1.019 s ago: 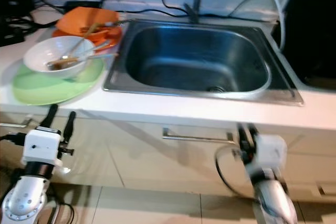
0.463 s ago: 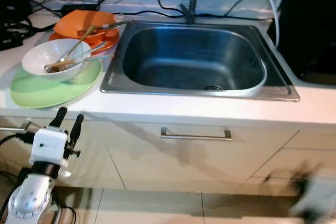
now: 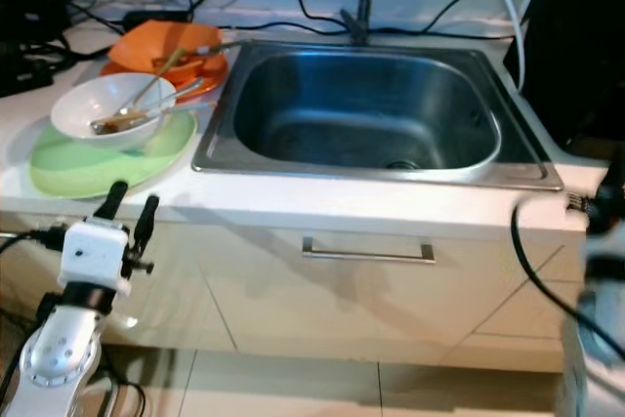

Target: Kitchen organization

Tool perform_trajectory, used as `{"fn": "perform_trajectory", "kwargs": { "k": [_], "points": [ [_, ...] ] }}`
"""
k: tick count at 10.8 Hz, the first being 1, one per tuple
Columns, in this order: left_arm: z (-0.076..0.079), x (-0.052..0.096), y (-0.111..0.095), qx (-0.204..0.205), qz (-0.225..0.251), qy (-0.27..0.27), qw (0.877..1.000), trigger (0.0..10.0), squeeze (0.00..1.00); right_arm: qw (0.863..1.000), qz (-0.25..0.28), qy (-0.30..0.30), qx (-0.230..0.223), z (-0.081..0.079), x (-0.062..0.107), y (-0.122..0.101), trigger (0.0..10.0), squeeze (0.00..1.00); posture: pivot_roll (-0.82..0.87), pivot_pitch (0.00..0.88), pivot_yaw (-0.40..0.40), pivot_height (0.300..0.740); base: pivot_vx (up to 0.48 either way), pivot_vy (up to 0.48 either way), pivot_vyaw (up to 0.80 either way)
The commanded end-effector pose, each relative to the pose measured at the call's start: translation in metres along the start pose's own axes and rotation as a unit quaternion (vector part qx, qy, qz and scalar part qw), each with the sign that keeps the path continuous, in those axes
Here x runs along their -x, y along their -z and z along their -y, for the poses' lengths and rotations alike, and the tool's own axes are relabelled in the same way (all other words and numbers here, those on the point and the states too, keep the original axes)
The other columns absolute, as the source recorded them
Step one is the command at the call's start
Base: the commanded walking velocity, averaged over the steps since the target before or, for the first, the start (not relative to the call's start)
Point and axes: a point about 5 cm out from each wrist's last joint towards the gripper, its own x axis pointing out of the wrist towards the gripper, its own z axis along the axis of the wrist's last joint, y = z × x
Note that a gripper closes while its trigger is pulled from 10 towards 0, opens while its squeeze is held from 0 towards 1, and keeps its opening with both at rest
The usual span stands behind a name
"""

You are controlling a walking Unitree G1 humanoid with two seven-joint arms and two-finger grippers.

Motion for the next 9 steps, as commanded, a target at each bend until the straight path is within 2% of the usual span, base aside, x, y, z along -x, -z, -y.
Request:
{"fn": "perform_trajectory", "kwargs": {
  "k": [1,2,3,5,6,7,8,9],
  "points": [
    [0.000,-0.010,-0.003,-0.011,0.006,0.000,1.000,10.0,0.00,0.998,-0.024,-0.044,-0.027,-0.023,-0.002,0.009,10.0,0.00,0.09,0.026,0.008,0.740,0.000,0.000,0.00],
    [-0.001,-0.013,-0.005,-0.013,0.011,-0.001,1.000,10.0,0.00,0.997,-0.031,-0.057,-0.032,-0.031,-0.002,0.011,10.0,0.00,0.10,0.022,0.005,0.740,0.000,0.000,0.00],
    [-0.001,-0.028,-0.020,-0.029,0.043,0.005,0.999,10.0,0.00,0.992,-0.055,-0.084,-0.078,-0.059,-0.003,0.018,10.0,0.00,0.11,0.005,-0.008,0.740,0.000,0.000,0.00],
    [0.004,-0.046,-0.039,-0.040,0.081,0.015,0.996,10.0,0.00,0.976,-0.068,-0.154,-0.140,-0.113,-0.012,0.021,10.0,0.00,0.15,0.000,-0.022,0.740,0.000,0.000,0.00],
    [0.010,-0.052,-0.041,-0.057,0.089,0.030,0.994,10.0,0.00,0.967,-0.067,-0.183,-0.162,-0.134,-0.016,0.020,10.0,0.00,0.16,0.000,-0.028,0.740,0.000,0.000,0.00],
    [0.014,-0.060,-0.042,-0.089,0.089,0.050,0.991,10.0,0.00,0.962,-0.074,-0.196,-0.178,-0.148,-0.018,0.022,10.0,0.00,0.17,0.000,-0.030,0.740,0.000,0.000,0.00],
    [0.018,-0.076,-0.047,-0.103,0.094,0.061,0.988,10.0,0.00,0.950,-0.078,-0.232,-0.195,-0.173,-0.018,0.020,10.0,0.00,0.18,0.000,-0.030,0.740,0.000,0.000,0.00],
    [0.022,-0.086,-0.051,-0.115,0.104,0.076,0.985,10.0,0.00,0.944,-0.084,-0.247,-0.203,-0.185,-0.020,0.020,10.0,0.00,0.18,0.000,-0.029,0.740,0.000,0.000,0.00]
  ]
}}
